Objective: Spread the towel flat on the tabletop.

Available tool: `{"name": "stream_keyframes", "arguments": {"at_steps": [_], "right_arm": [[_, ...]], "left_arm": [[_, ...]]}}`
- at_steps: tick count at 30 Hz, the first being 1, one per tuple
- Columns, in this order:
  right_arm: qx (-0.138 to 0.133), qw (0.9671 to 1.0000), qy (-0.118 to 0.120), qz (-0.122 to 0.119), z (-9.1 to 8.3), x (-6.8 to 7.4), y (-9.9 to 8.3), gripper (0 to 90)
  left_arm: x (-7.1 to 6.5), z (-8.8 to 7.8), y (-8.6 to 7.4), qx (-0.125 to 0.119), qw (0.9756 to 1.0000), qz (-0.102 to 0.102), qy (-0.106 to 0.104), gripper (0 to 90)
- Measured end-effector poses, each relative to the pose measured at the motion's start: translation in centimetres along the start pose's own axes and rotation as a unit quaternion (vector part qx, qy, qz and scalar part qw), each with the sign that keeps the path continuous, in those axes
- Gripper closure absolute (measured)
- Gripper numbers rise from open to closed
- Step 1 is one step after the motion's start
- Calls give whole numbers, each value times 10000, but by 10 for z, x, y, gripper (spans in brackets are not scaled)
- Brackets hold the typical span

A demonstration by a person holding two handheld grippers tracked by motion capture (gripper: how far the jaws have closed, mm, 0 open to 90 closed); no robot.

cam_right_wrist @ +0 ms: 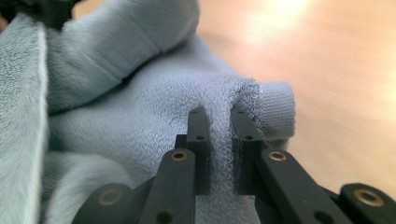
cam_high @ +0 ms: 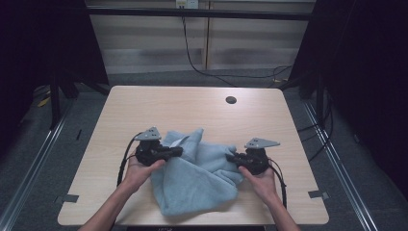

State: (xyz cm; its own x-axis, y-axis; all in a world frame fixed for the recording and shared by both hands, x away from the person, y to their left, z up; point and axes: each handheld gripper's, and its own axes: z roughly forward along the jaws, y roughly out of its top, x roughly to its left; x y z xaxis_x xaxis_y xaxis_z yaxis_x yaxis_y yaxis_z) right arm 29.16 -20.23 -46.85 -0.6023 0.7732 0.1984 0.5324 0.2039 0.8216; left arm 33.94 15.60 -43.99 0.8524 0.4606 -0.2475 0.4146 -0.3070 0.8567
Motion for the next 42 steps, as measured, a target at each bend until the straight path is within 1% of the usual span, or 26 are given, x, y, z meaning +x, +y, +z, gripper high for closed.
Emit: {"name": "stream_keyframes", "arguments": {"at_steps": [3, 4, 6, 9, 13, 14, 15, 16, 17, 18, 21, 24, 25, 27, 28, 29, 30, 31, 33, 34, 35, 36, 37, 39, 40, 42], "right_arm": [[-382, 9990, -203, 151, -17, -13, 13, 815], [-453, 9985, -253, 171, -21, -16, 17, 816], [-622, 9971, -371, 216, -29, -23, 29, 817], [-863, 9946, -562, 155, -41, -30, 56, 818], [-1125, 9907, -750, 144, -49, -37, 93, 819], [-1164, 9899, -800, 112, -50, -39, 103, 819], [-1212, 9889, -854, 99, -51, -40, 116, 819], [-1241, 9883, -882, 95, -52, -41, 124, 819], [-1291, 9875, -907, 75, -53, -42, 138, 819], [-1314, 9869, -939, 39, -53, -42, 147, 819], [-1510, 9831, -1027, -105, -58, -43, 185, 819], [-1744, 9781, -1121, -201, -65, -43, 211, 818], [-1791, 9760, -1227, -195, -68, -44, 216, 818], [-1833, 9757, -1194, -121, -69, -46, 213, 817], [-1840, 9763, -1135, -40, -68, -47, 205, 817], [-1750, 9785, -1091, -24, -65, -48, 191, 817], [-1635, 9807, -1076, -22, -61, -49, 180, 817], [-1412, 9843, -1061, -57, -56, -49, 159, 817], [-1149, 9887, -963, 10, -51, -49, 126, 816], [-1072, 9901, -906, 59, -50, -49, 108, 816], [-979, 9918, -805, 194, -50, -50, 87, 813], [-862, 9929, -775, 281, -50, -50, 76, 811], [-716, 9939, -794, 285, -50, -49, 61, 807], [-390, 9951, -879, 223, -52, -43, 36, 789], [-321, 9951, -877, 332, -56, -41, 23, 764], [-284, 9942, -967, 363, -65, -37, 9, 697]], "left_arm": [[7, -18, 6, -329, 9991, -159, 206, 877], [10, -25, 8, -482, 9981, -242, 281, 876], [14, -34, 11, -568, 9969, -232, 488, 877], [20, -46, 21, -729, 9942, -232, 760, 877], [31, -69, 39, -1054, 9880, -321, 1085, 879], [35, -78, 45, -1193, 9853, -348, 1169, 879], [38, -83, 49, -1237, 9843, -349, 1210, 879], [41, -92, 55, -1332, 9815, -367, 1321, 880], [43, -97, 59, -1353, 9808, -354, 1361, 880], [44, -103, 64, -1419, 9787, -325, 1447, 880], [44, -124, 77, -1620, 9724, -251, 1659, 881], [38, -139, 83, -1845, 9677, -134, 1711, 881], [36, -143, 82, -1844, 9683, -110, 1683, 881], [31, -143, 71, -1652, 9722, -43, 1660, 881], [28, -138, 58, -1502, 9765, -128, 1538, 880], [27, -134, 49, -1377, 9787, -145, 1516, 881], [25, -127, 32, -1165, 9819, -151, 1483, 880], [25, -123, 22, -1070, 9845, -229, 1373, 880], [20, -111, -4, -794, 9895, -418, 1129, 879], [15, -105, -18, -578, 9920, -412, 1040, 879], [11, -102, -25, -481, 9932, -372, 998, 878], [7, -100, -33, -386, 9944, -420, 895, 878], [1, -98, -40, -320, 9956, -446, 766, 877], [-12, -97, -52, -110, 9972, -372, 636, 872], [-16, -97, -56, -86, 9978, -375, 542, 869], [-22, -100, -59, -107, 9981, -399, 465, 862]]}}
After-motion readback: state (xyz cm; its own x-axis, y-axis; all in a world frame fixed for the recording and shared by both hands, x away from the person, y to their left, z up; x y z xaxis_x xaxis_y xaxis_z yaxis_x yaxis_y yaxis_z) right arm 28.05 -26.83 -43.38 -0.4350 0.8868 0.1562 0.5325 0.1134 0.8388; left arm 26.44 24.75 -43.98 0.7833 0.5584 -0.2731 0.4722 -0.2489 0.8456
